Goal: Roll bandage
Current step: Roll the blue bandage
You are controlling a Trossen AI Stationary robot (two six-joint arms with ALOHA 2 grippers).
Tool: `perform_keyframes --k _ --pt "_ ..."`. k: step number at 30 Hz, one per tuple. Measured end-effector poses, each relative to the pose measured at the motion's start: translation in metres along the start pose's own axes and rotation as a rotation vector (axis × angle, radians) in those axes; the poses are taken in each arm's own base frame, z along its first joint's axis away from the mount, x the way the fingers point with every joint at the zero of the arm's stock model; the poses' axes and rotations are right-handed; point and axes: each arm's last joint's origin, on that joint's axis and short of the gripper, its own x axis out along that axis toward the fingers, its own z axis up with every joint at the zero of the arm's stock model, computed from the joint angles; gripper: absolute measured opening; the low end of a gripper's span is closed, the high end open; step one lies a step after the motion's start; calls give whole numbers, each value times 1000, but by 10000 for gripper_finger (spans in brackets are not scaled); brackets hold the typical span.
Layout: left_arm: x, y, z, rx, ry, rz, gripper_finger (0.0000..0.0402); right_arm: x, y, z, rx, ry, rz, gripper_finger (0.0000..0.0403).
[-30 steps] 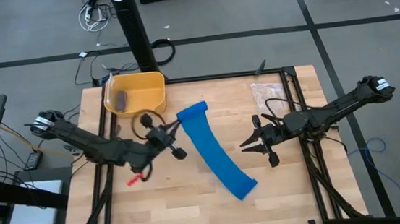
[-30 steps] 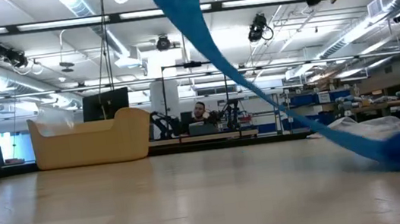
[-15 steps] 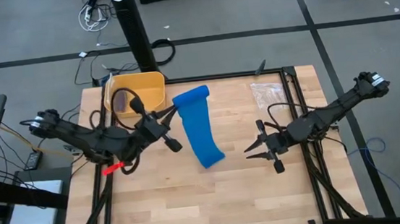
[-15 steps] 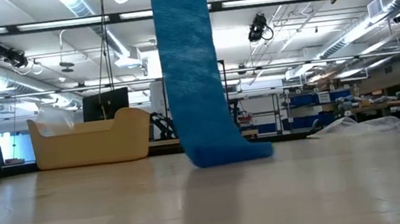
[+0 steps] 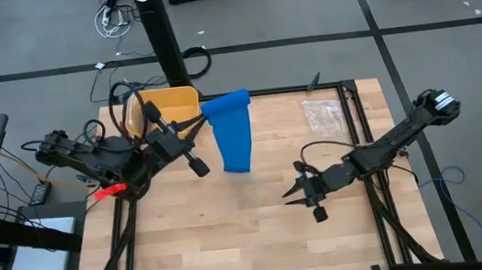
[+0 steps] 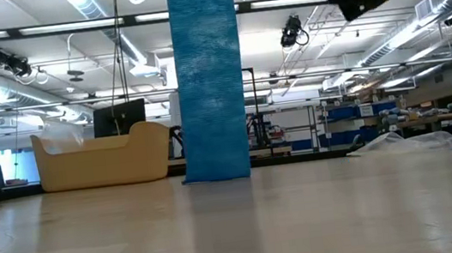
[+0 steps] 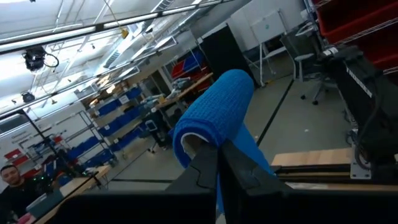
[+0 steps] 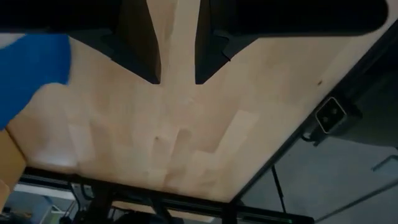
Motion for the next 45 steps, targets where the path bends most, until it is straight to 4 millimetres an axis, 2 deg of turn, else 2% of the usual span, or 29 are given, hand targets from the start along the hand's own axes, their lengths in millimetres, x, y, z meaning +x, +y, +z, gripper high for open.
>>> perform_keyframes --k 5,9,15,21,26,33,40,45 --pt "0 0 0 6 4 0 4 27 -2 -16 -14 48 -53 103" --pt "0 0 -1 19 15 2 4 49 -14 -35 -66 130 -133 103" --pt "3 -4 -4 38 33 6 4 75 -43 -62 -140 228 -238 102" --pt "10 -4 -14 63 104 34 4 96 -78 -68 -110 270 -321 102" --pt "16 -2 -19 54 126 44 4 112 -103 -72 -62 300 -272 102" --pt "18 -1 -20 56 129 47 4 127 -120 -83 -44 344 -305 101" --pt "18 -1 -20 57 126 39 4 126 -124 -83 -43 342 -340 99" --pt "18 -1 -20 56 125 39 4 124 -133 -85 -28 354 -358 64"
